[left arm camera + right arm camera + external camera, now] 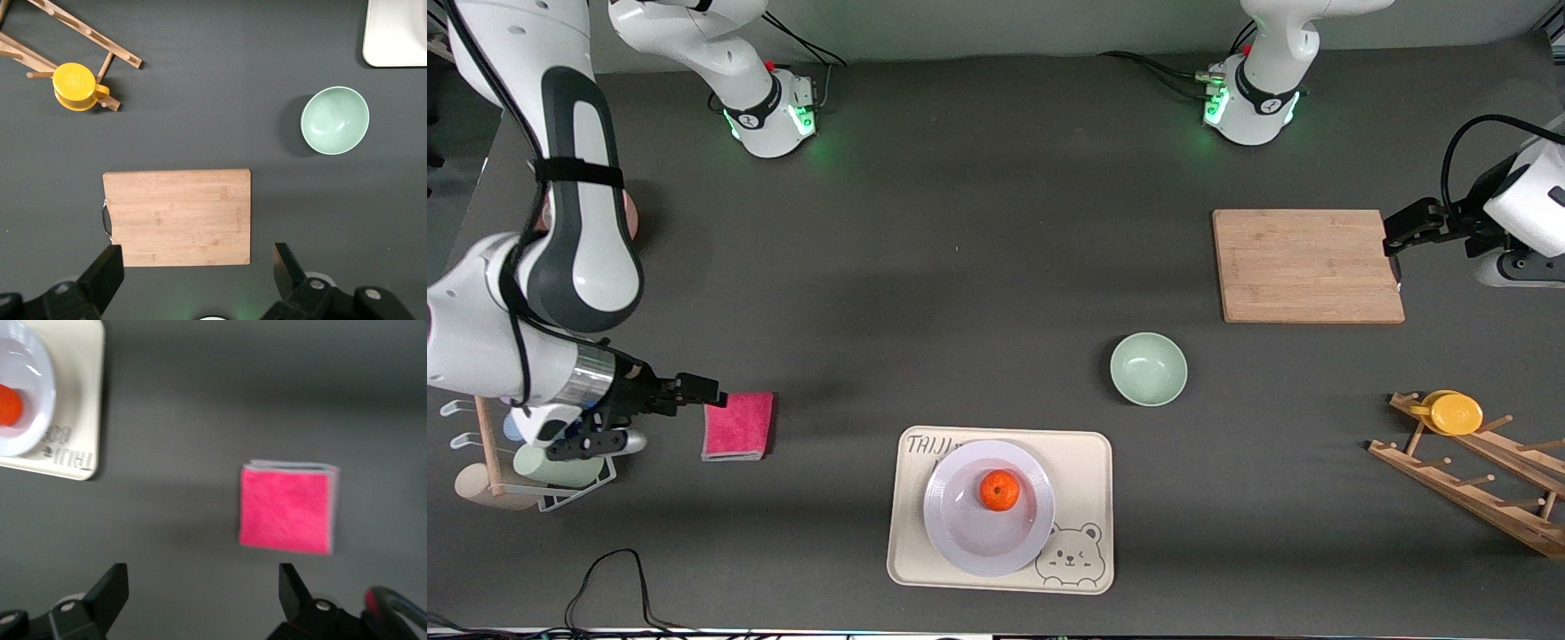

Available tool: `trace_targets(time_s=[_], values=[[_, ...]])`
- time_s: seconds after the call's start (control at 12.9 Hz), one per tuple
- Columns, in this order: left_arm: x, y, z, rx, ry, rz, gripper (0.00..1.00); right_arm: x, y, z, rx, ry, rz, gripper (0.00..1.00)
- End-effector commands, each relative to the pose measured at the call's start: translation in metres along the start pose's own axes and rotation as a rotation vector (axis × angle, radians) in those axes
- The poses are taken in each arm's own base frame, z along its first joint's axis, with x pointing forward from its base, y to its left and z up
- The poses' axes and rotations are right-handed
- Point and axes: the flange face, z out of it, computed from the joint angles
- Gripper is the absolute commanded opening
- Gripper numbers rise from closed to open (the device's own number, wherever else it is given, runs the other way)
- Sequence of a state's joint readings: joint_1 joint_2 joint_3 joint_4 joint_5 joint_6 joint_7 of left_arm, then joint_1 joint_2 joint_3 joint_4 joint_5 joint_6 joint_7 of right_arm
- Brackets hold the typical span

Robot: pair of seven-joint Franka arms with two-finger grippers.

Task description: Place orange and plate with both arms

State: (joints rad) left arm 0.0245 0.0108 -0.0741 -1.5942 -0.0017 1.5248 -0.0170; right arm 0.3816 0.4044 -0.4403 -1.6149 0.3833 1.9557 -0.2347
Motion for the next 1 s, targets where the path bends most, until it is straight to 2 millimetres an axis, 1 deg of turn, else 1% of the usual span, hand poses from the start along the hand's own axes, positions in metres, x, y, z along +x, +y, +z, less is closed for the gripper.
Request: trace_targets(time_s=[0.0, 0.08, 0.15, 0.23, 0.31, 0.39, 0.46, 0.54, 0.69, 0.85, 0.93], values=[[-0.008, 0.002, -0.007, -0.011, -0.001, 0.002, 1.0, -0.018, -0.003, -0.037, -0.096, 0.002, -0.006, 1.0], [-0.008, 0.002, -0.007, -0.012, -0.001, 0.002, 1.0, -0.021, -0.002, -0.05, -0.125, 0.016, -0.023, 1.0], [-0.008, 0.002, -0.007, -0.012, -0.001, 0.002, 1.0, -0.024, -0.004, -0.072, -0.128, 0.037, -0.031, 1.0], [-0.008, 0.002, -0.007, -0.012, -0.001, 0.002, 1.0, -0.025, -0.01, -0.093, -0.124, 0.011, -0.038, 1.0], [-0.008, 0.002, -0.007, -0.012, -0.001, 0.002, 1.0, -0.022, -0.019, -0.119, -0.122, -0.012, -0.046, 1.0], [-0.008, 0.002, -0.007, -0.011, -0.001, 0.002, 1.0, -0.021, -0.019, -0.137, -0.123, -0.028, -0.043, 1.0], [-0.008, 0.002, -0.007, -0.012, -0.001, 0.002, 1.0, -0.023, -0.011, -0.156, -0.124, -0.024, -0.032, 1.0], [-0.008, 0.002, -0.007, -0.012, -0.001, 0.002, 1.0, -0.028, -0.009, -0.169, -0.123, -0.028, -0.034, 1.0], [-0.008, 0.002, -0.007, -0.012, -0.001, 0.002, 1.0, -0.034, -0.009, -0.182, -0.12, -0.04, -0.03, 1.0], [-0.008, 0.002, -0.007, -0.012, -0.001, 0.002, 1.0, -0.043, 0.018, -0.195, -0.117, -0.039, 0.006, 1.0], [-0.008, 0.002, -0.007, -0.012, -0.001, 0.002, 1.0, -0.048, 0.026, -0.198, -0.1, -0.071, 0.013, 1.0]])
